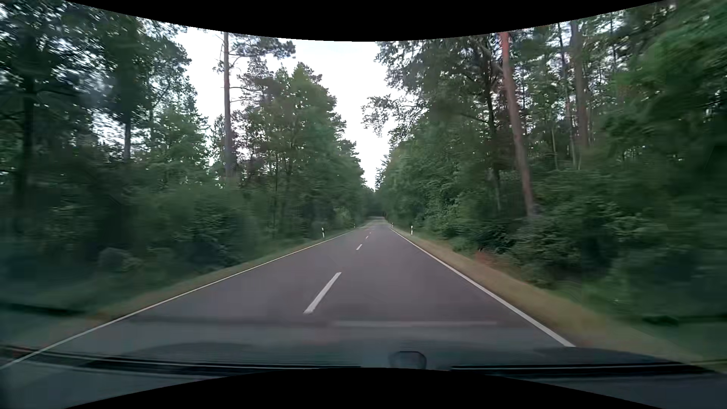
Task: Follow the waypoints while adhering to traffic rules and regulations
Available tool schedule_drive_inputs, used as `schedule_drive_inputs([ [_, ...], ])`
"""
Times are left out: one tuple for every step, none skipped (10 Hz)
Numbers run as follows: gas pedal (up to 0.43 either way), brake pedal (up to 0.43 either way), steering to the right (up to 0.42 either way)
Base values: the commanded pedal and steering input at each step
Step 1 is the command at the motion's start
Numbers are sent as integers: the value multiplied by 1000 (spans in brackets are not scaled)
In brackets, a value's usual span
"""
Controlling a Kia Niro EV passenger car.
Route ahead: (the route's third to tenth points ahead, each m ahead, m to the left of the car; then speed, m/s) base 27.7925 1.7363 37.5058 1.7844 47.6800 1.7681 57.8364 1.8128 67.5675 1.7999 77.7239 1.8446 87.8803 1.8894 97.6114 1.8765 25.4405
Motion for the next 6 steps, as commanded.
schedule_drive_inputs([
  [0, 0, -3],
  [0, 0, -3],
  [0, 0, -3],
  [0, 0, -3],
  [0, 0, -3],
  [0, 0, -3],
])
